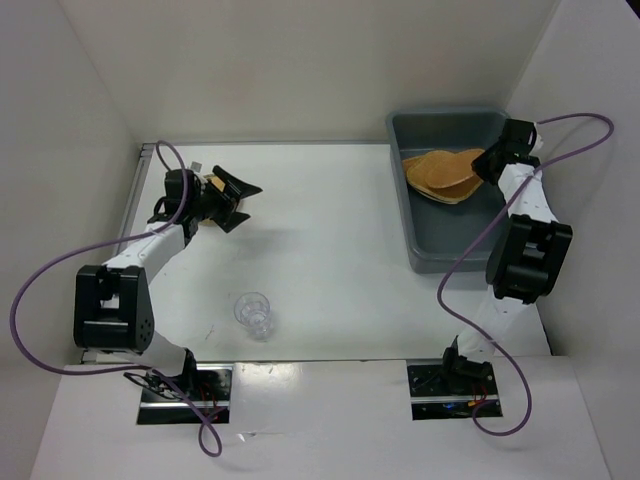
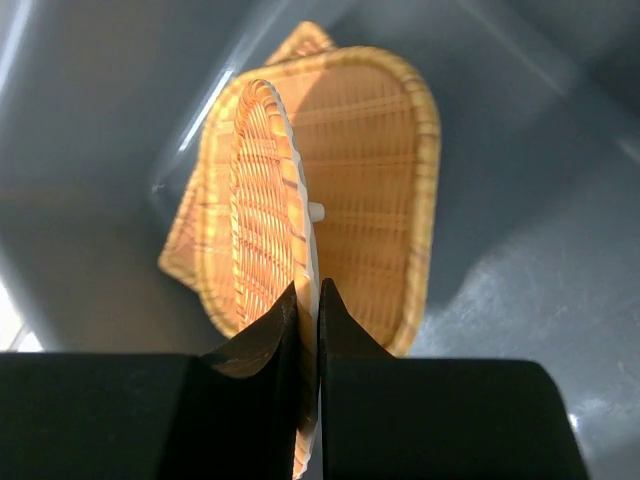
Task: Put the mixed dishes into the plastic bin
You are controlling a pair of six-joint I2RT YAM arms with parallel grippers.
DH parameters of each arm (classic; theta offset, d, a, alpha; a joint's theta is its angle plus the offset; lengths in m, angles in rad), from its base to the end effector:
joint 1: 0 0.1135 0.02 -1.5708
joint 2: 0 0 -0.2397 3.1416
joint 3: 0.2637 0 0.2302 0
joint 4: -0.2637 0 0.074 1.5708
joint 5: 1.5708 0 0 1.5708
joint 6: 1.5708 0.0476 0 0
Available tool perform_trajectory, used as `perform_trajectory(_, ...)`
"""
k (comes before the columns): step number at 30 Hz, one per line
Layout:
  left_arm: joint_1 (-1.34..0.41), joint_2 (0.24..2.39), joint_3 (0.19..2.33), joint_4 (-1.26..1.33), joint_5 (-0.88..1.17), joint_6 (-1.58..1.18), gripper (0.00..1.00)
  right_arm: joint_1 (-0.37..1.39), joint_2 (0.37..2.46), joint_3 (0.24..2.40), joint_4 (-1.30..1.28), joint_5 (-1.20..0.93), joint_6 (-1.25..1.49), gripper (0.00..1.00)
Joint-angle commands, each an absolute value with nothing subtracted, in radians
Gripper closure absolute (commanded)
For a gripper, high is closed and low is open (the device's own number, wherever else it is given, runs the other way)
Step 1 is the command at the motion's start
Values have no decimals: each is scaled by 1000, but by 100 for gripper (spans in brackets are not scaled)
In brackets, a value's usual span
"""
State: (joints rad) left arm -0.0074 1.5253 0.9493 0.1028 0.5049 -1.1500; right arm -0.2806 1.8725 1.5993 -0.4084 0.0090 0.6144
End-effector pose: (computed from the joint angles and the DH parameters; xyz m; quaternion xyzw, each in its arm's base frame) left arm 0.3309 -0.0255 0.2295 -0.3371 0.7654 -0.4547 0.3063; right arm 0.3995 -0.1156 0.2636 0.3924 0.8130 0.0674 0.4248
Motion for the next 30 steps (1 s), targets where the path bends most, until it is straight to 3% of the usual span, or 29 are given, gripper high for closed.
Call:
perform_trajectory(1, 3, 1474, 940, 118, 488, -1121, 0, -288, 1900, 1666, -337, 34, 623, 99)
perform_trajectory(11, 43, 1445, 911, 109, 449, -1130, 0, -288, 2025, 1727, -316, 2, 643, 92)
perform_trajectory(15, 52, 1436, 911, 109, 430, -1131, 0, -288, 2060, 1770, -341, 2, 643, 84)
perform_trajectory(16, 52, 1436, 911, 109, 430, -1131, 0, -288, 2074, 1784, -354, 2, 643, 77)
perform_trajectory(18, 52, 1436, 911, 109, 430, -1131, 0, -288, 2083, 1793, -364, 2, 643, 77)
perform_trajectory(24, 52, 1436, 902, 109, 393, -1131, 0, -288, 2083, 1793, -416, 50, 612, 55)
perform_trajectory(30, 72, 1427, 893, 100, 351, -1121, 0, -298, 2034, 1769, -466, 83, 601, 49)
